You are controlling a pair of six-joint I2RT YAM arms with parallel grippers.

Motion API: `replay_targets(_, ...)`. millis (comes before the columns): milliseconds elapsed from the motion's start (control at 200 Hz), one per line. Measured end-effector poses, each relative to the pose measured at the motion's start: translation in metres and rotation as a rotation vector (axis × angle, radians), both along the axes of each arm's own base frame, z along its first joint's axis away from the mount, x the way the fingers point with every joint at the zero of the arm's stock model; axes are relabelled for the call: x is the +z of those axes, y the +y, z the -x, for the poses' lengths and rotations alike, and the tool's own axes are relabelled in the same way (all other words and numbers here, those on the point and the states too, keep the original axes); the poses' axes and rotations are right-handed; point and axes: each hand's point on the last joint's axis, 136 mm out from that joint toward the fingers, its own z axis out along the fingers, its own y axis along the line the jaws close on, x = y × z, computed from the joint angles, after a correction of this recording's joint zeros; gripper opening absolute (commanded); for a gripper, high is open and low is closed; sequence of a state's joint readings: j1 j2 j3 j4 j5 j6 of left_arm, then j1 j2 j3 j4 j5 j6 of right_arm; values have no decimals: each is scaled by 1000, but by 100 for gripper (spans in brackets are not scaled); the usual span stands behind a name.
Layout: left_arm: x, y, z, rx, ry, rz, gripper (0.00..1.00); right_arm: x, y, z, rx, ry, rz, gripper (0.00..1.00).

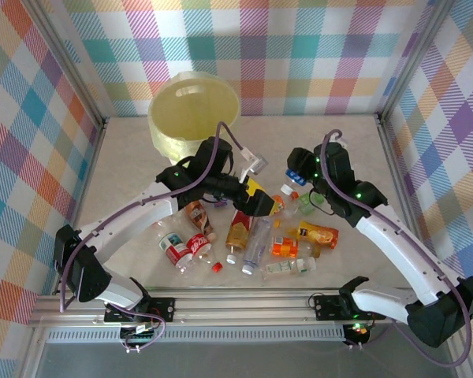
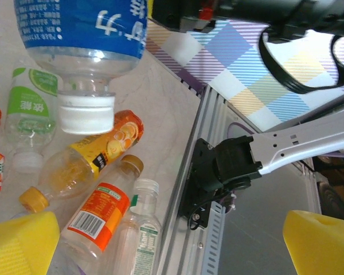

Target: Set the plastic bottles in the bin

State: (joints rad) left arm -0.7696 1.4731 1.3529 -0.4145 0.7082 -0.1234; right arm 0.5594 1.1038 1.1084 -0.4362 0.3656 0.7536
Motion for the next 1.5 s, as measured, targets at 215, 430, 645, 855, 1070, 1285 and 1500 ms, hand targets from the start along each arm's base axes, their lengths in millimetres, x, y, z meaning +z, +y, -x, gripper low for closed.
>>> replay_targets(215,0,0,-9,49,-13,-6,100,8,28,15,140,-1,-66,64)
replay_targets(430,-2,2,-18,107,-34,-2,100,24,45,28,240,-23,-147,64)
replay_targets(645,12,0,-20,128,-43,61,100,26,59,37,295,-15,-172,64)
replay_targets(855,16,-3,-20,134,-34,106,98,27,68,38,318,-18,-183,64)
replay_targets(1070,23,-6,-20,138,-18,149,87,29,76,39,337,-21,-202,63)
replay_targets(1285,20,-6,-23,161,1,149,68,29,78,39,339,-20,-207,63)
replay_targets(1500,19,-6,-24,170,9,148,71,29,78,39,339,-21,-207,63)
